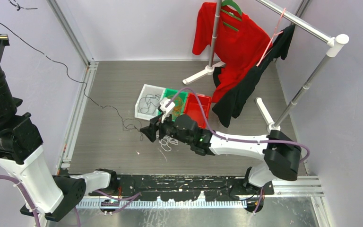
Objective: Untangle the cables
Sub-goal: Untie the cable.
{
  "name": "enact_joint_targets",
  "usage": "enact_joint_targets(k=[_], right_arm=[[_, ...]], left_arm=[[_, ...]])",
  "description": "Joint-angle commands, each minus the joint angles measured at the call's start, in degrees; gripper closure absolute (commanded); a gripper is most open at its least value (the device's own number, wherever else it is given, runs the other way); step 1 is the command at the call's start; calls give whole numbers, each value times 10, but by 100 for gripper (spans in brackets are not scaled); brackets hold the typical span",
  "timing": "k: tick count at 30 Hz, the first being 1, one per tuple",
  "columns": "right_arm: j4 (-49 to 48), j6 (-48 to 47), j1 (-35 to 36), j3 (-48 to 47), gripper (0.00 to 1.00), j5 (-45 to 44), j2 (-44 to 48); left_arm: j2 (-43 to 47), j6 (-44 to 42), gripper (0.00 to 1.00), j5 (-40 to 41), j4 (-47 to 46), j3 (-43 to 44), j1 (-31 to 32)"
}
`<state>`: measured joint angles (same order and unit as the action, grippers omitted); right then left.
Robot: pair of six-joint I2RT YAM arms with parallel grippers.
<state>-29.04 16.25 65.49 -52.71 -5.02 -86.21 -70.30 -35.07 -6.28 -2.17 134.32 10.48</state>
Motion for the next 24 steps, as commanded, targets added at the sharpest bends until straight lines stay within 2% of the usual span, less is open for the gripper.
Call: enact_joint_targets(k=[1,8,13,20,22,24], right_arm=[[0,3,-2,15,33,-3,59],[4,4,6,19,32,58,70],[0,6,8,-7,35,103,36],[1,1,6,-56,41,107,-32],[1,3,6,-64,49,111,-45],[-9,10,3,-56,70,100,-47]], left_arm=[[1,-6,100,-6,-9,2,-2],[-2,-5,100,-7,-8,4,-2],[-3,-9,100,-7,-6,8,-2],[-10,-13,100,-7,3,23,-3],[-12,-18,100,-6,4,22,-2],[-15,-23,100,-5,3,23,-2]])
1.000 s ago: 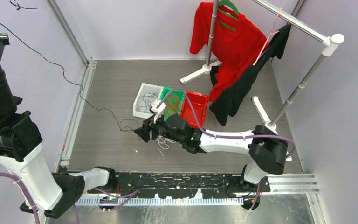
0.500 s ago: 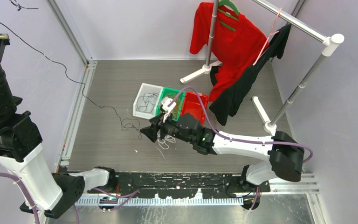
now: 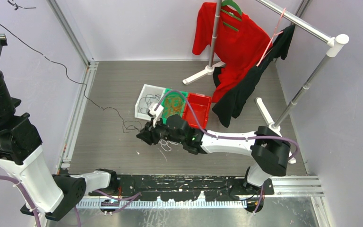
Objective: Untangle the cables
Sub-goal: Untie the cable.
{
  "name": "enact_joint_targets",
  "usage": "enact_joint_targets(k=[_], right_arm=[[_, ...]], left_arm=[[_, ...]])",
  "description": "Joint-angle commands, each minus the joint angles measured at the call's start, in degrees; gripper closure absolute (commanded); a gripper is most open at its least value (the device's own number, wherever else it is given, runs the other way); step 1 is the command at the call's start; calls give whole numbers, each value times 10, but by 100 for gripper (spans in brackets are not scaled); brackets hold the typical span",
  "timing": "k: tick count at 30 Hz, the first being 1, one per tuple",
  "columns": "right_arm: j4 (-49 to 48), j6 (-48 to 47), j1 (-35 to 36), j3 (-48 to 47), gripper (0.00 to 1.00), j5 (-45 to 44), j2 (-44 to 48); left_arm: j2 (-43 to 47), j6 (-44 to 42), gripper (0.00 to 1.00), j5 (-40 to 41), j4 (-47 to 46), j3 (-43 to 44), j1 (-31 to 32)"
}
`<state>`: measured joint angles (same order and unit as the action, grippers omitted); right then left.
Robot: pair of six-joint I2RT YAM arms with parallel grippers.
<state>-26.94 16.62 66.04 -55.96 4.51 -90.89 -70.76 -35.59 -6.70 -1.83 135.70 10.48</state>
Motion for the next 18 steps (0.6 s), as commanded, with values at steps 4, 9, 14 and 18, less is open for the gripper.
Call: enact_joint_targets(k=[4,9,14,18], right_arm=[[-48,13,-5,35,99,-34,20],[-70,31,-5,131,99,-78,45],[-88,48,-7,205,99,-115,43],[-117,67,-6,243,99,-130,36]], left_arm=[[-41,-32,100,12,1,35,-2],[-91,-53,100,42,-4,90,-2],[-132,-65,100,66,-29,132,-2],[-144,-70,100,76,-66,131,-3]])
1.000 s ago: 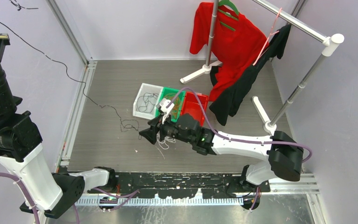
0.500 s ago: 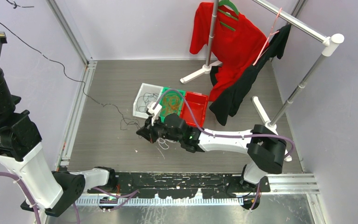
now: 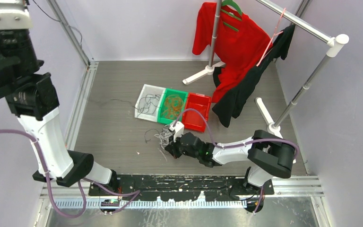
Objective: Untangle the cables
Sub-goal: Untie the cable, then place the cable in the bin.
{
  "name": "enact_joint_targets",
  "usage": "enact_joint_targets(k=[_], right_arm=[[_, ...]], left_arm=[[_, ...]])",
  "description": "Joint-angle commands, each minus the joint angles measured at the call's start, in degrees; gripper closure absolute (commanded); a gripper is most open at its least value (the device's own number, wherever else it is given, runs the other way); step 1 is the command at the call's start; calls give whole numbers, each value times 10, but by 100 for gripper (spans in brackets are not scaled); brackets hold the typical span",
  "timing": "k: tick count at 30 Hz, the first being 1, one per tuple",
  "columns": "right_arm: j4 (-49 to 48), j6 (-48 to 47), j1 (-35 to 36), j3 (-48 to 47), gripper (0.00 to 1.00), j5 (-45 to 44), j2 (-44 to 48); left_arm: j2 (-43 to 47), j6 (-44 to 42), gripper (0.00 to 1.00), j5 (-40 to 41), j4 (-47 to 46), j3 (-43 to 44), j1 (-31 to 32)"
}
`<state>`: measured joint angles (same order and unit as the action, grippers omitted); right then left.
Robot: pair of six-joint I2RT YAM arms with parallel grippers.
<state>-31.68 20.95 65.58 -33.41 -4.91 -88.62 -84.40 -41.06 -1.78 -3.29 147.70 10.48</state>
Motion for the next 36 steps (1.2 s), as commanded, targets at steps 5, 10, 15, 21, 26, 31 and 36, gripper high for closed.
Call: enact_joint_targets(k=[5,10,15,21,26,31,36], right_arm=[[-77,32,-2,23,89,-10,28],[-63,36,-2,5,53,15,73],[-22,23,-2,-16,47,33,124],[6,16,-8,-28,46,18,162],[9,20,-43,-53,48,-53,165],[25,19,-99,-126,48,-15,126],[38,14,-127,-174,48,16,96]], left_arm=[[3,10,100,9,-1,-31,-3],[46,34,100,-25,40,-161,-1],[79,36,100,-36,48,-281,1],[104,19,100,-37,42,-389,26],[107,-9,100,-29,31,-436,60],[99,-30,100,-21,23,-458,80],[90,-52,100,-13,3,-485,97]])
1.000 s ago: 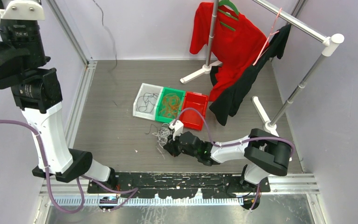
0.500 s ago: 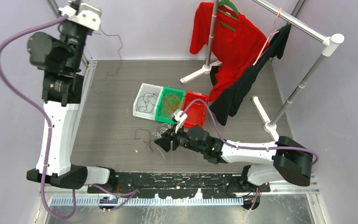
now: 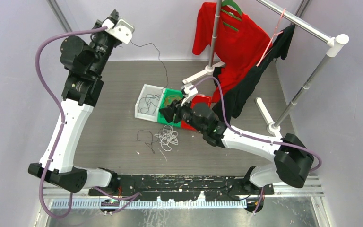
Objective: Untangle the cables
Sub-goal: Place the cable in the bin.
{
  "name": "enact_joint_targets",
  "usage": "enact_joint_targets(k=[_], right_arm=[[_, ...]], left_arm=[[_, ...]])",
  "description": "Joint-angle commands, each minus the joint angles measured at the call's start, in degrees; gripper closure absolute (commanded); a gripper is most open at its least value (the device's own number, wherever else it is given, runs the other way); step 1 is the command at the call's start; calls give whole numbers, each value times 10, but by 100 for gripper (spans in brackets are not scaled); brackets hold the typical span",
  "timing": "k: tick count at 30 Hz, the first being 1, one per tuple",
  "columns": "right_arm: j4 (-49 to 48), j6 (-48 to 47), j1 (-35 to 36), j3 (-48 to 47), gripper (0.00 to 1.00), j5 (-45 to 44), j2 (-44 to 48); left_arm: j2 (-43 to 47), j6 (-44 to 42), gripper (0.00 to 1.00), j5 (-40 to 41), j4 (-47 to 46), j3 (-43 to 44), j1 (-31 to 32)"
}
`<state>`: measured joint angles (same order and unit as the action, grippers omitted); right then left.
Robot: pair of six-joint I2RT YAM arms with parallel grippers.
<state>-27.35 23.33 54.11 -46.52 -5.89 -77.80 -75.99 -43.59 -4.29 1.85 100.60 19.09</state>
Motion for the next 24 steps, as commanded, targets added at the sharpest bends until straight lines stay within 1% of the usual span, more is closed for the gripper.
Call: enact_joint_targets(k=[1,4,10,13,15,19,24], right_arm=[[-5,-11,-16,-50,48,29,-15],[-2,-11,-26,-61,49,37,-27],[-10,-6,-33,-64,49,46,-52],[-14,-4,-35,-59,50,47,-60],[-16,-2,-36,-53,50,48,-61],[-16,5,-42,-40,51,49,-60],[-9,4,-51,-21,52,46,-45]], left_arm=[[3,-29,100,15,-51,-14,13],[-14,-23,100,22,-54,6,22],[-61,1,100,48,-58,92,36],[-74,1,100,53,-55,107,38],[-73,-1,100,52,-50,97,39],[-62,-15,100,46,-60,48,40],[-35,-10,100,47,-50,-35,41]])
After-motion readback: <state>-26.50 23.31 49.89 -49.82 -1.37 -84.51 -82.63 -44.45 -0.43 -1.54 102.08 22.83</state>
